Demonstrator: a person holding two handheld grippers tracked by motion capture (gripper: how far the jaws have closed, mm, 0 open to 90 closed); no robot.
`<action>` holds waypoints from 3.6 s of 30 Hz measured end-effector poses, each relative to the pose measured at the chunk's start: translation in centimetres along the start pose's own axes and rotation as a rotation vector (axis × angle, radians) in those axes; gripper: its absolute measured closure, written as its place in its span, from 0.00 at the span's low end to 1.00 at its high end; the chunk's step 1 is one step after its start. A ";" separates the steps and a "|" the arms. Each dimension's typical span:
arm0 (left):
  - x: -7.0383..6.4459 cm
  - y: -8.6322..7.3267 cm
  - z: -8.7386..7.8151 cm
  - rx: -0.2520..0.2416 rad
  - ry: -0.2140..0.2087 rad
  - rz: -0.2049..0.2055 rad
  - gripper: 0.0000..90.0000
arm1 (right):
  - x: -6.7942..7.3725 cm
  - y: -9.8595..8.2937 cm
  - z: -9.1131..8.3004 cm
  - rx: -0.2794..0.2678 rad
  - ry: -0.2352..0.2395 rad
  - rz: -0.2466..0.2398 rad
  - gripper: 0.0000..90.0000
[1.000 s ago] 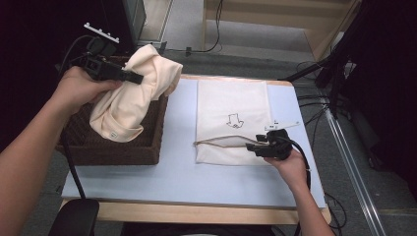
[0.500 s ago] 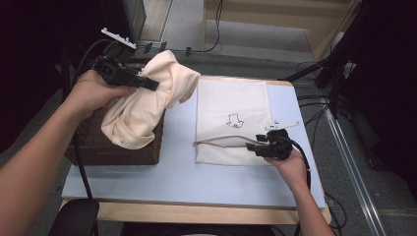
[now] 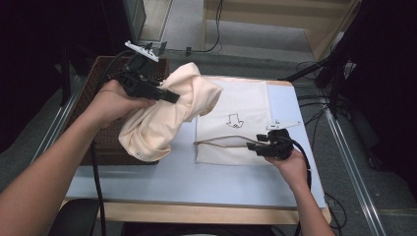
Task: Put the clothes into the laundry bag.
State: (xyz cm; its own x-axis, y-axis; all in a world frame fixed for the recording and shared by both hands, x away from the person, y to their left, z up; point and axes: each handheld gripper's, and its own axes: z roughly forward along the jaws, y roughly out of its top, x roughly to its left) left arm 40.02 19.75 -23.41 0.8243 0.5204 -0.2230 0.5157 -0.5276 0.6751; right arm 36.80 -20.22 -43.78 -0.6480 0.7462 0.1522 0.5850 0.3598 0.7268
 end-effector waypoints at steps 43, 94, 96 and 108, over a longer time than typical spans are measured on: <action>-7.5 -6.1 10.2 0.065 -0.157 0.097 0.72 | -1.1 0.0 0.4 0.000 -0.020 0.024 0.58; -5.9 -12.1 21.6 0.069 -0.116 0.012 0.67 | 0.4 1.4 4.8 0.105 -0.097 -0.105 0.71; -5.8 -12.1 21.5 0.071 -0.121 0.012 0.67 | 0.7 1.8 4.9 0.131 -0.111 -0.125 0.88; -6.0 -12.2 21.6 0.069 -0.111 0.019 0.66 | -0.6 3.5 3.4 0.096 -0.076 -0.128 0.98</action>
State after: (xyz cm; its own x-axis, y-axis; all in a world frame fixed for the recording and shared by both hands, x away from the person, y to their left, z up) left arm 33.87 8.54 -45.47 0.8530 0.4342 -0.2896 0.5113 -0.5836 0.6308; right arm 40.89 -17.49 -43.67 -0.6834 0.7300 0.0090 0.5466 0.5035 0.6691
